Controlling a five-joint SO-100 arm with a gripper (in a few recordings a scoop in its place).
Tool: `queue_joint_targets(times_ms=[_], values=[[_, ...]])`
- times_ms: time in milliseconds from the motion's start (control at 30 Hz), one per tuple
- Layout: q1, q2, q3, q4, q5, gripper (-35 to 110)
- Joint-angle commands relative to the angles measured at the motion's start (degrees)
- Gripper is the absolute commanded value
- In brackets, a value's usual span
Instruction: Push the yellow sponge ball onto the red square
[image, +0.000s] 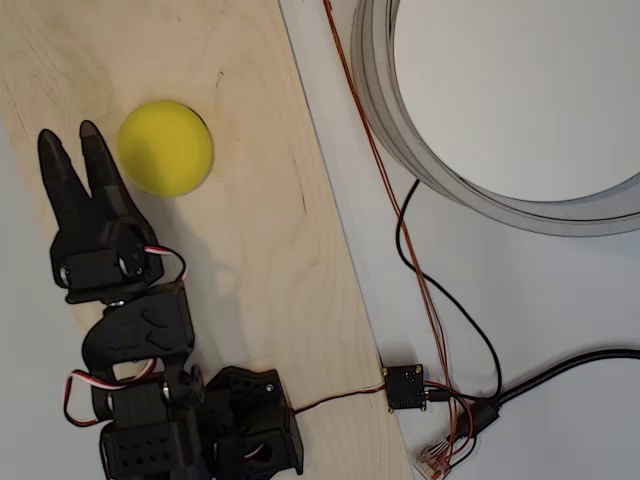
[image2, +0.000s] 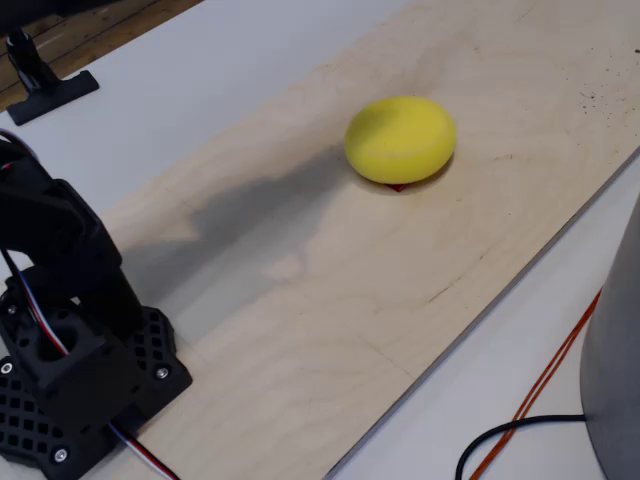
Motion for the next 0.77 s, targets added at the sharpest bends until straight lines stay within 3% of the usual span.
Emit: queue_joint_targets(times_ms=[0,67,167,733], values=[[-0.09,1.85,-0.09,-1.58,-0.26,35],[0.26,1.93,-0.18,-2.11,1.14,26],[0.88,1.93,-0.53,-3.78,3.78,1],[1.32,1.49,0.53,-3.78,5.89,0]])
